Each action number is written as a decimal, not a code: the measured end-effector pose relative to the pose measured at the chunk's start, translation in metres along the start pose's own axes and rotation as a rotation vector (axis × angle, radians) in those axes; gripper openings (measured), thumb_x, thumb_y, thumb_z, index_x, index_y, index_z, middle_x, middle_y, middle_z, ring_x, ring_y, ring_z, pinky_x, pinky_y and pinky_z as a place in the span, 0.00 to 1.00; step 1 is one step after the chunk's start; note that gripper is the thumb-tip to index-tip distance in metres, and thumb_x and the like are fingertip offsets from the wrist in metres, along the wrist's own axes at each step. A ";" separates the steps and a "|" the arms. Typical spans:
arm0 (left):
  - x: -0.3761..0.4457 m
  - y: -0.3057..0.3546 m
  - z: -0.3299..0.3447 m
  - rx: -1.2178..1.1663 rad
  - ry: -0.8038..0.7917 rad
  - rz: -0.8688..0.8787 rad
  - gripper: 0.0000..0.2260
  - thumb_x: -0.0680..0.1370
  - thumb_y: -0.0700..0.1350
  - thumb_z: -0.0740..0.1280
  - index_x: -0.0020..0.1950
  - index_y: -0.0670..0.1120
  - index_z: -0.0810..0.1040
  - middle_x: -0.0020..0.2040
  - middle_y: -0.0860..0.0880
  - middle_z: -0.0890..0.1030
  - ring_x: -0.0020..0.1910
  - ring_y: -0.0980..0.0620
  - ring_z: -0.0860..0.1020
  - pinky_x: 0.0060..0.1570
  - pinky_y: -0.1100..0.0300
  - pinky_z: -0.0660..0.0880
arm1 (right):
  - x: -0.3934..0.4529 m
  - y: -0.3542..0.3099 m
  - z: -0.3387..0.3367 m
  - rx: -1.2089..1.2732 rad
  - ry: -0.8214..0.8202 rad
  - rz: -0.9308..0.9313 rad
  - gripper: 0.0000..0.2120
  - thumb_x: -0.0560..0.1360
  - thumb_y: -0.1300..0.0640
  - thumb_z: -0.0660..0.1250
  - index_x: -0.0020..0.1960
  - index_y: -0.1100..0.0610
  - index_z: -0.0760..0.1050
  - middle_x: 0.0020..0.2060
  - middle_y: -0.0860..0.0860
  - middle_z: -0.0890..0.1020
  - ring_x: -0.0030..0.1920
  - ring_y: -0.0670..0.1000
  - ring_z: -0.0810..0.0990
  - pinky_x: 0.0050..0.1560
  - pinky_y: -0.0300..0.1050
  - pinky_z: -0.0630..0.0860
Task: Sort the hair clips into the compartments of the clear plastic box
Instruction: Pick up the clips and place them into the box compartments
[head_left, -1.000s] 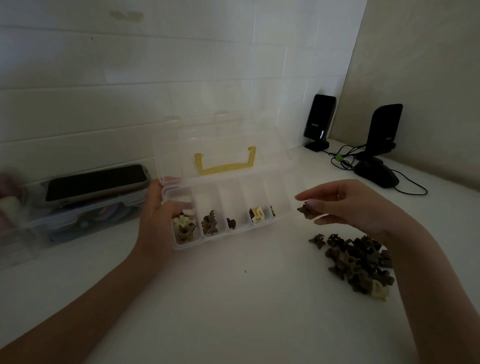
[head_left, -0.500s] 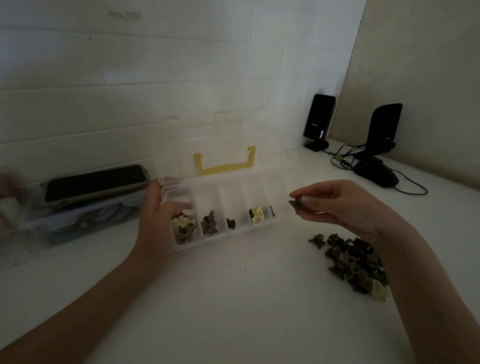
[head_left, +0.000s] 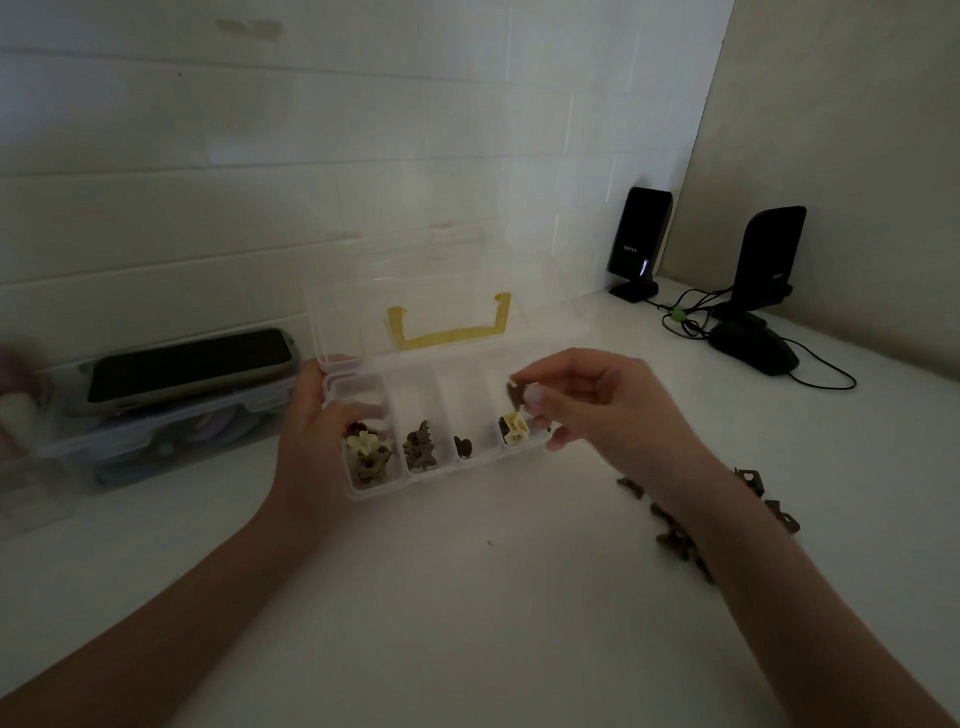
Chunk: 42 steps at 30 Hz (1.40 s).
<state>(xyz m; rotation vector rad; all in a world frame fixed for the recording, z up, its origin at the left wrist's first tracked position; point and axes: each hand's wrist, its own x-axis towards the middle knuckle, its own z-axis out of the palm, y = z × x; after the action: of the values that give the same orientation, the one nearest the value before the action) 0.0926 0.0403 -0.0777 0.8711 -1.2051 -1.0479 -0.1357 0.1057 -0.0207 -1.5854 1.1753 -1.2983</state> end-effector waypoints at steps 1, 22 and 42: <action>0.000 0.000 0.000 -0.007 0.002 0.001 0.13 0.67 0.40 0.64 0.45 0.56 0.77 0.45 0.50 0.81 0.46 0.42 0.81 0.39 0.48 0.80 | -0.001 0.001 0.010 -0.037 0.006 -0.056 0.06 0.72 0.64 0.70 0.46 0.56 0.81 0.36 0.53 0.84 0.34 0.46 0.81 0.33 0.38 0.77; -0.002 0.000 0.002 -0.004 -0.014 0.085 0.09 0.72 0.46 0.60 0.47 0.57 0.77 0.49 0.49 0.80 0.46 0.42 0.81 0.40 0.48 0.79 | -0.005 0.014 0.036 -0.181 0.127 -0.243 0.08 0.72 0.65 0.69 0.44 0.52 0.76 0.40 0.45 0.82 0.39 0.45 0.78 0.34 0.41 0.72; 0.005 -0.002 -0.003 0.052 0.010 -0.002 0.14 0.70 0.36 0.64 0.45 0.56 0.78 0.49 0.44 0.79 0.47 0.43 0.80 0.46 0.43 0.79 | 0.007 0.021 0.000 -0.383 0.423 -0.227 0.07 0.71 0.57 0.71 0.41 0.46 0.75 0.41 0.38 0.80 0.42 0.41 0.77 0.35 0.29 0.70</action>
<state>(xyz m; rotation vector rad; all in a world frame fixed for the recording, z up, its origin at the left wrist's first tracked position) 0.0953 0.0347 -0.0780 0.9171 -1.2281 -1.0168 -0.1392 0.0928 -0.0389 -1.8084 1.6161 -1.6903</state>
